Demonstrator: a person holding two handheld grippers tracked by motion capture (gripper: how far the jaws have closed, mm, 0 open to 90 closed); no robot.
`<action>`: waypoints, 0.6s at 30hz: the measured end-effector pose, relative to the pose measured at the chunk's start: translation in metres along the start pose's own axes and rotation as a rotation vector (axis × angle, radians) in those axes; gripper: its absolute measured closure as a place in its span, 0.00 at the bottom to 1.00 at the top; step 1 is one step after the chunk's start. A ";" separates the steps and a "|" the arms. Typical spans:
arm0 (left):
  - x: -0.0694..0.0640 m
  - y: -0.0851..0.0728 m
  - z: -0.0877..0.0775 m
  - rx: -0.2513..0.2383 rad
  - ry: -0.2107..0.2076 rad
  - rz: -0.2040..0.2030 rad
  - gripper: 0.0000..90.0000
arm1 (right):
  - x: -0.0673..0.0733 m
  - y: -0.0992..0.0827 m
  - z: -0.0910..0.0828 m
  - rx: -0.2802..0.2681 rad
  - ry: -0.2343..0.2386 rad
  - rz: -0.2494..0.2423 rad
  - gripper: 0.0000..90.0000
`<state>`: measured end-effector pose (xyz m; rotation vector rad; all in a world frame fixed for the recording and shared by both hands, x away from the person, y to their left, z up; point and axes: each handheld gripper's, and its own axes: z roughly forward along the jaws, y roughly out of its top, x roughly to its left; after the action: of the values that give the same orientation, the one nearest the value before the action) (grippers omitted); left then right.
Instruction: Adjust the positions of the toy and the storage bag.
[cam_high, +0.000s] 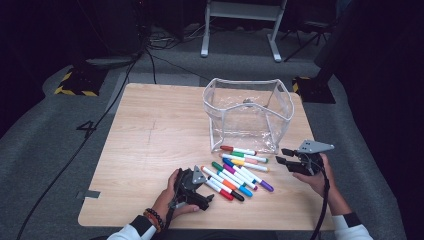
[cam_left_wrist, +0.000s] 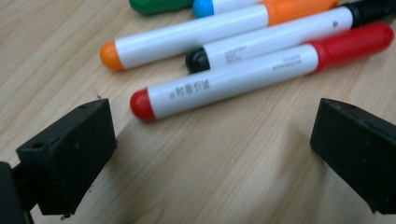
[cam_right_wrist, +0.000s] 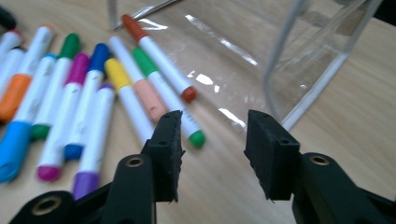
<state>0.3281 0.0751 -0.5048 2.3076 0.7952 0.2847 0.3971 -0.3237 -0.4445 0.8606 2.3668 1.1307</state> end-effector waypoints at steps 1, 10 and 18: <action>0.001 -0.002 -0.002 0.000 -0.004 0.005 0.01 | 0.004 -0.002 -0.003 0.004 0.012 -0.010 0.61; 0.018 -0.025 -0.022 -0.004 -0.099 0.100 0.01 | 0.055 -0.013 0.004 0.075 0.179 -0.098 0.61; 0.053 -0.048 -0.042 -0.001 -0.058 0.057 0.01 | 0.063 -0.028 0.026 0.156 0.176 -0.113 0.68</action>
<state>0.3303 0.1583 -0.5055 2.3301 0.7010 0.2427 0.3555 -0.2807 -0.4873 0.6918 2.6400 1.0254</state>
